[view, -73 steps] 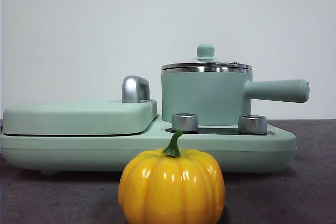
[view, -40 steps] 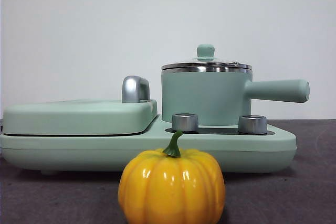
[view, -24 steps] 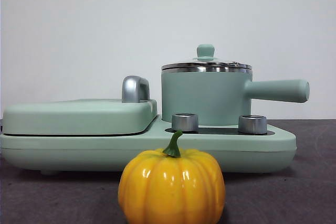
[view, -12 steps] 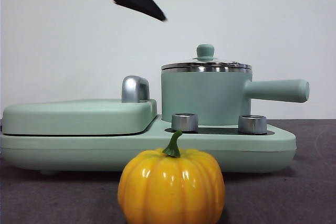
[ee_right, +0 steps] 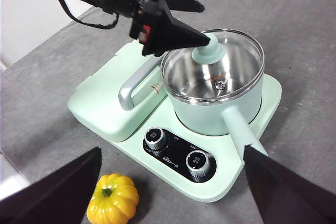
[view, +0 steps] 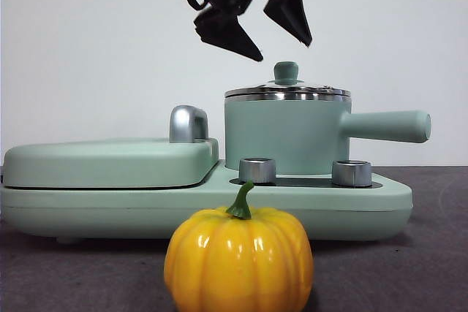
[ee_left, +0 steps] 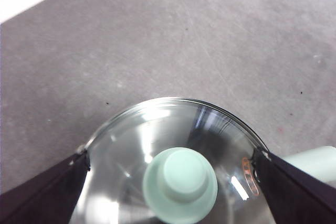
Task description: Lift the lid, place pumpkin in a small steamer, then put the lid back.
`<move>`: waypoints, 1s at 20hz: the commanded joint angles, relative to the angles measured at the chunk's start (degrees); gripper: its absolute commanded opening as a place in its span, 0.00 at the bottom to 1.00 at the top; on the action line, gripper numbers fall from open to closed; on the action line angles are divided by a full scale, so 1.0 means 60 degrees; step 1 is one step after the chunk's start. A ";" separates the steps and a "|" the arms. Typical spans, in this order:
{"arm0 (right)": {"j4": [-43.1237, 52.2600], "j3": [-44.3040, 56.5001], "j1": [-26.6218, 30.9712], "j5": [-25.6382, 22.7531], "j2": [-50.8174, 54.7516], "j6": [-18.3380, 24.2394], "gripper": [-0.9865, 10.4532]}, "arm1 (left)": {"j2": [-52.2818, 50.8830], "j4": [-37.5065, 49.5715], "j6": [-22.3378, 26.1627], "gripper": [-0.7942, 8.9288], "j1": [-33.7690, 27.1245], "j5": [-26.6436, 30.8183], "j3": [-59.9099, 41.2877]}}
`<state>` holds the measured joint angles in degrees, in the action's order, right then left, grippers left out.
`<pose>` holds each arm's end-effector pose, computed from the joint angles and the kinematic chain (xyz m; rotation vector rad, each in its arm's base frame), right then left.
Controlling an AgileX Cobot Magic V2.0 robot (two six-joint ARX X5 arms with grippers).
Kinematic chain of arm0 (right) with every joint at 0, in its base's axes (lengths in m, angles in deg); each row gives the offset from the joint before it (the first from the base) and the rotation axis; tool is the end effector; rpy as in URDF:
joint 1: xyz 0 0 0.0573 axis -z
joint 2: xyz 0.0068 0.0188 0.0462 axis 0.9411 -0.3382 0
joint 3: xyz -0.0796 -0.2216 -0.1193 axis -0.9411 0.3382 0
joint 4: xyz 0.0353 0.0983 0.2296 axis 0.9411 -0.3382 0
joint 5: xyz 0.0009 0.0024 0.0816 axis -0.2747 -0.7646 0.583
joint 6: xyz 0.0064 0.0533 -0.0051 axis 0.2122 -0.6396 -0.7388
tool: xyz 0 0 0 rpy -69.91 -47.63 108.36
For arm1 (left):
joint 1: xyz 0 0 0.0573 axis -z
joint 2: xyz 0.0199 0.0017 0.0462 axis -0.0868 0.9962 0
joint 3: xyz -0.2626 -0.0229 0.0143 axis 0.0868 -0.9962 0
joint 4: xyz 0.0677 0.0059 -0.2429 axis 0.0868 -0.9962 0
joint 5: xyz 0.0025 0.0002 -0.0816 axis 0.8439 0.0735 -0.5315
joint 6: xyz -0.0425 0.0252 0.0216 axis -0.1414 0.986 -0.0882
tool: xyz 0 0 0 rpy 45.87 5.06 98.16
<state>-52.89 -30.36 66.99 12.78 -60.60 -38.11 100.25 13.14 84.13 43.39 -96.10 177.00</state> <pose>0.0848 0.0223 0.3521 0.1228 0.4799 0.7005 0.3208 -0.2622 0.3196 0.2554 0.5070 -0.8955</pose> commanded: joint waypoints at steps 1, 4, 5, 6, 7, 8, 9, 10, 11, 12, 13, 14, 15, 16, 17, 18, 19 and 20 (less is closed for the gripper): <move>0.0095 -0.0153 0.0000 0.0029 -0.0036 -0.0040 0.46 | 0.0382 0.0142 0.0025 0.59 0.0142 0.0011 0.0270; 0.0095 -0.0153 0.0000 0.0029 -0.0036 -0.0040 0.46 | 0.0608 0.0138 0.0025 0.59 0.0168 0.0015 0.0270; 0.0095 -0.0153 0.0000 0.0029 -0.0036 -0.0040 0.46 | 0.0637 0.0131 0.0033 0.59 0.0186 0.0015 0.0270; 0.0095 -0.0153 0.0000 0.0029 -0.0036 -0.0040 0.46 | 0.0641 0.0135 0.0084 0.57 0.0219 0.0015 0.0270; 0.0095 -0.0153 0.0000 0.0029 -0.0036 -0.0040 0.46 | 0.0641 0.0135 0.0135 0.51 0.0237 0.0015 0.0270; 0.0095 -0.0153 0.0000 0.0029 -0.0036 -0.0040 0.46 | 0.0641 0.0124 0.0189 0.47 0.0248 0.0015 0.0270; 0.0095 -0.0153 0.0000 0.0029 -0.0036 -0.0040 0.46 | 0.0641 0.0106 0.0237 0.46 0.0262 0.0011 0.0270; 0.0095 -0.0153 0.0000 0.0029 -0.0036 -0.0040 0.46 | 0.0641 0.0040 0.0317 0.45 0.0266 0.0015 0.0270; 0.0095 -0.0153 0.0000 0.0029 -0.0036 -0.0040 0.46 | 0.0641 -0.0073 0.0441 0.42 0.0291 0.0015 0.0270; 0.0098 -0.0153 0.0000 0.0025 -0.0036 -0.0040 0.46 | 0.0648 -0.0186 0.0601 0.38 0.0306 0.0015 0.0270; 0.0098 -0.0153 0.0000 0.0025 -0.0036 -0.0040 0.46 | 0.0659 -0.0240 0.0678 0.37 0.0310 0.0015 0.0270; 0.0095 -0.0153 0.0000 0.0029 -0.0036 -0.0040 0.46 | 0.0678 -0.0237 0.0670 0.37 0.0313 0.0015 0.0270; 0.0095 -0.0153 0.0000 0.0029 -0.0036 -0.0040 0.46 | 0.0696 -0.0222 0.0670 0.36 0.0317 0.0015 0.0270; 0.0095 -0.0153 0.0000 0.0029 -0.0036 -0.0040 0.46 | 0.0703 -0.0200 0.0670 0.36 0.0317 0.0015 0.0270; 0.0095 -0.0153 0.0000 0.0029 -0.0036 -0.0055 0.46 | 0.0710 -0.0153 0.0674 0.36 0.0317 0.0015 0.0270; 0.0095 -0.0153 0.0000 0.0029 -0.0036 -0.0106 0.46 | 0.0710 -0.0080 0.0670 0.36 0.0317 0.0015 0.0270; 0.0095 -0.0153 0.0000 0.0029 -0.0036 -0.0153 0.46 | 0.0710 -0.0029 0.0670 0.36 0.0317 0.0015 0.0270; 0.0095 -0.0153 0.0000 0.0029 -0.0036 -0.0178 0.46 | 0.0710 -0.0044 0.0670 0.32 0.0317 0.0015 0.0270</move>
<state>-52.89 -30.36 66.99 12.78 -60.60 -38.55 102.98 12.45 87.51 44.66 -96.08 177.02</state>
